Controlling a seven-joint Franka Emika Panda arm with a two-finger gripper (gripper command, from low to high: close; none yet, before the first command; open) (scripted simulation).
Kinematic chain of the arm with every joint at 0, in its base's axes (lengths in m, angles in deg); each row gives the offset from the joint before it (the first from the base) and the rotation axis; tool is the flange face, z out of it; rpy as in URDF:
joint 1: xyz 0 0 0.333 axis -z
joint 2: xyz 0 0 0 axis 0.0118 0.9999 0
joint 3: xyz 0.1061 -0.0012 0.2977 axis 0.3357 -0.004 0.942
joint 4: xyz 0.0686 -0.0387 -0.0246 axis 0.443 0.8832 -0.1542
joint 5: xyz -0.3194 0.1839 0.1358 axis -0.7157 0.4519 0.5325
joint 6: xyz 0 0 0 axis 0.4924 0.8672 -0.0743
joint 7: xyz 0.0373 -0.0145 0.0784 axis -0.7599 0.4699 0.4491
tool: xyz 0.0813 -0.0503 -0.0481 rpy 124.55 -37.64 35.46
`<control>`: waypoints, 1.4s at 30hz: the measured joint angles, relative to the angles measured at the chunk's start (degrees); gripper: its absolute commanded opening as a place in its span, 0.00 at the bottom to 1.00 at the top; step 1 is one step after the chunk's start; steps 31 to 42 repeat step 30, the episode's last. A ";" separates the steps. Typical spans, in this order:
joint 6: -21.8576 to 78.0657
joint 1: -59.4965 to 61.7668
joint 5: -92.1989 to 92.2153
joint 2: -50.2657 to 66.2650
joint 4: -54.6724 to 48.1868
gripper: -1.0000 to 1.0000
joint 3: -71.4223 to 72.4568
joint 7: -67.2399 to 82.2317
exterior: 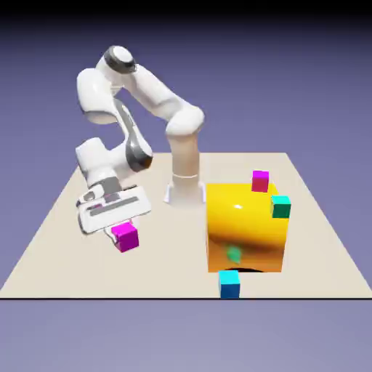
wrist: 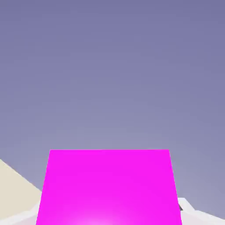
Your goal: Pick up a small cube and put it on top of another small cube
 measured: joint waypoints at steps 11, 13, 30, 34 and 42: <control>4.40 -5.45 -2.53 4.07 6.34 0.00 22.84 -18.46; 5.20 -6.44 -2.99 4.81 7.50 0.00 26.99 -21.81; -1.84 -18.59 -3.91 13.19 9.55 1.00 26.07 -29.10; -1.84 -18.59 -3.91 13.19 9.55 1.00 26.07 -29.10; -1.84 -18.59 -3.91 13.19 9.55 1.00 26.07 -29.10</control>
